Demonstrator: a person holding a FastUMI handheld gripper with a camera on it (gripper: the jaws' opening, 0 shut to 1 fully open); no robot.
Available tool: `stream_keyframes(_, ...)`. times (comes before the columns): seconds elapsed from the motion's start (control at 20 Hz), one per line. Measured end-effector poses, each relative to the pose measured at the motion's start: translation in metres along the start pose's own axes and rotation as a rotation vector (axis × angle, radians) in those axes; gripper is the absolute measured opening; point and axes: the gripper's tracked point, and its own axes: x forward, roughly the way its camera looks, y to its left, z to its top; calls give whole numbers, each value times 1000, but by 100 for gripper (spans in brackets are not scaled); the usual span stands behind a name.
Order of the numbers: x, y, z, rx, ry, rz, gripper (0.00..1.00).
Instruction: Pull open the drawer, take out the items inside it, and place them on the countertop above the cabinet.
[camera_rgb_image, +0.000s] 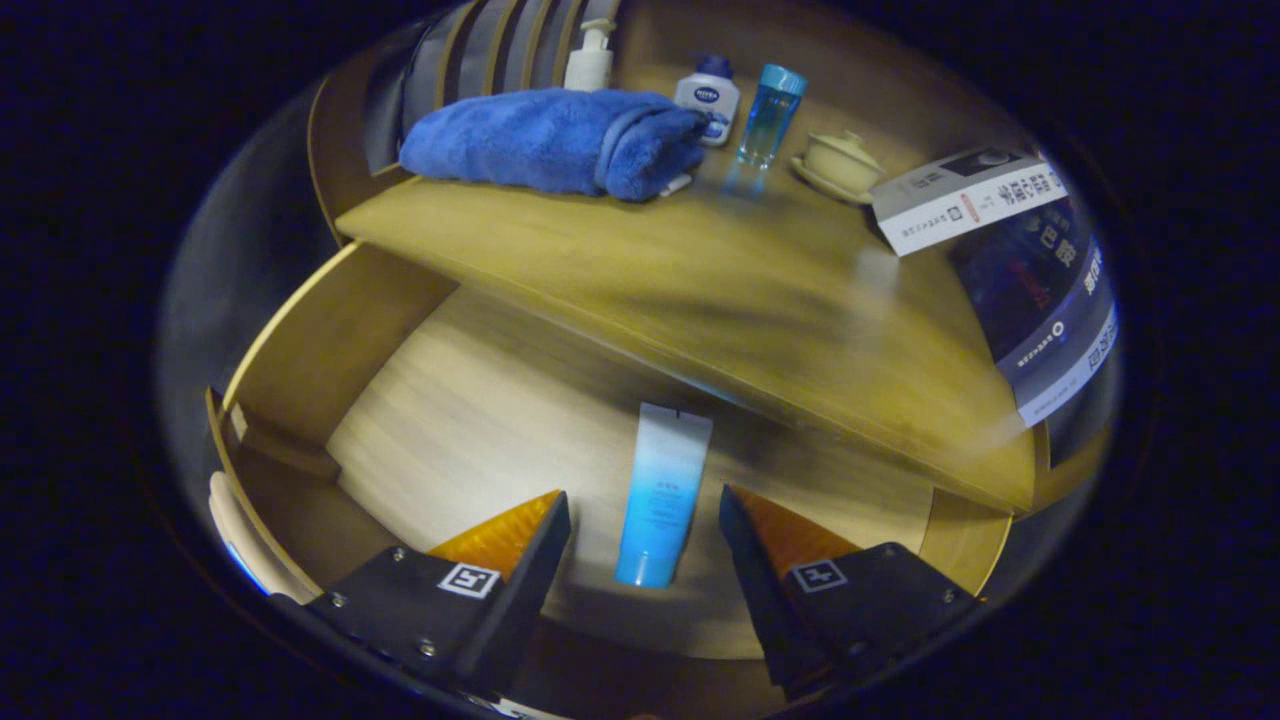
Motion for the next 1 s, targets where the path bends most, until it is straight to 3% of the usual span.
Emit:
stream_keyframes(0.15,6,4,-9,7,68,30,90)
stream_keyframes(0.5,14,0,-25,-25,156,7,90)
stream_keyframes(0.6,16,3,-27,-31,165,19,85)
stream_keyframes(0.65,17,4,-27,-31,167,19,77)
stream_keyframes(0.8,25,6,-20,10,117,51,73)
stream_keyframes(0.9,23,7,-16,56,110,77,45)
stream_keyframes(1.0,25,0,-16,62,99,62,42)
